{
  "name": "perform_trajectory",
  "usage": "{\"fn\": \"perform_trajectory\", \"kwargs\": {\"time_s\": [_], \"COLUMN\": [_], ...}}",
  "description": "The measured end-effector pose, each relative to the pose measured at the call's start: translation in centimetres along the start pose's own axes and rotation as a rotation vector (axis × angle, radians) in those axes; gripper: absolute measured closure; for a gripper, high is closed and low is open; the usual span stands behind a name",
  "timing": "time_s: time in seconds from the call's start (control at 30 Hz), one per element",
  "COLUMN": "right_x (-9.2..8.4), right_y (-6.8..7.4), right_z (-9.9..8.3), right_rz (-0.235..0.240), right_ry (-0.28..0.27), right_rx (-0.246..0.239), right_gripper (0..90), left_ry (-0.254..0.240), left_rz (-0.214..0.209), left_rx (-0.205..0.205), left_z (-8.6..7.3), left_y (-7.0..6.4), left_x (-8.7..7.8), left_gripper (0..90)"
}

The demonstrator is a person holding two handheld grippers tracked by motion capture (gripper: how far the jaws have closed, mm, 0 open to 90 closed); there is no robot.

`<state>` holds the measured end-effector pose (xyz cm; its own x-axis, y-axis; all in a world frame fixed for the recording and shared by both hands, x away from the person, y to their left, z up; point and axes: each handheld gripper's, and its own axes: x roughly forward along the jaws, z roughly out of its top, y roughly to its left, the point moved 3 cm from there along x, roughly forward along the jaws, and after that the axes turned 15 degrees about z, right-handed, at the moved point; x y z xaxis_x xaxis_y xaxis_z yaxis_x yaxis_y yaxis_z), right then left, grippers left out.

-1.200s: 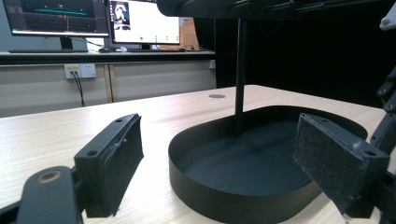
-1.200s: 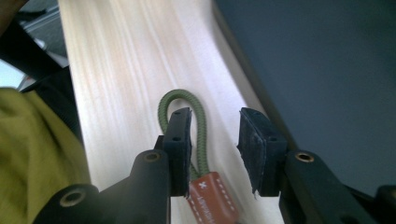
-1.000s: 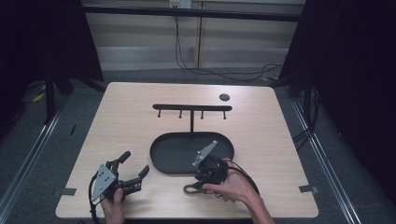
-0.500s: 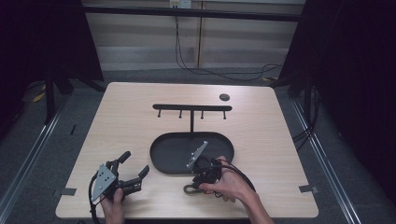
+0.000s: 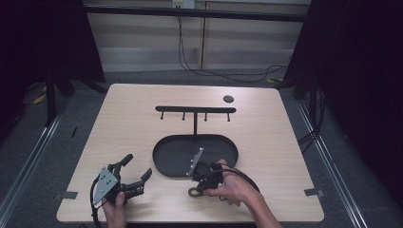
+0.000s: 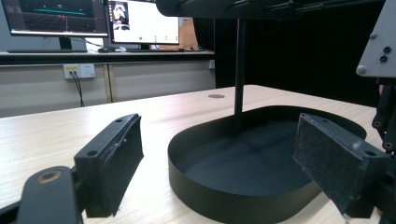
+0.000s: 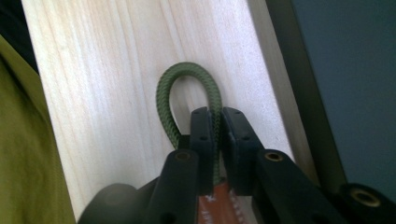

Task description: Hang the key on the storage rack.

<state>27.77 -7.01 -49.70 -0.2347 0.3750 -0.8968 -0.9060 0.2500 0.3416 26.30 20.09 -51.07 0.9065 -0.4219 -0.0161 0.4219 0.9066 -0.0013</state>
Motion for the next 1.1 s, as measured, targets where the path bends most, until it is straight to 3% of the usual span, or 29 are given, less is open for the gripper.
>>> {"fn": "perform_trajectory", "kwargs": {"time_s": [0.2, 0.73, 1.1], "right_x": [-0.2, -2.6, -4.9], "right_y": [0.0, 0.3, 0.7], "right_z": [0.3, 0.9, 0.8], "right_rz": [-0.014, 0.003, -0.02], "right_ry": [0.044, 0.057, 0.06], "right_rx": [0.004, 0.012, 0.014], "right_gripper": [85.2, 85.4, 85.5], "left_ry": [0.0, 0.0, 0.0], "left_rz": [0.0, 0.0, 0.0], "left_rx": [0.0, 0.0, 0.0], "left_z": [0.0, 0.0, 0.0], "left_y": [0.0, 0.0, 0.0], "left_x": [0.0, 0.0, 0.0], "left_gripper": [15.5, 15.5, 15.5]}}
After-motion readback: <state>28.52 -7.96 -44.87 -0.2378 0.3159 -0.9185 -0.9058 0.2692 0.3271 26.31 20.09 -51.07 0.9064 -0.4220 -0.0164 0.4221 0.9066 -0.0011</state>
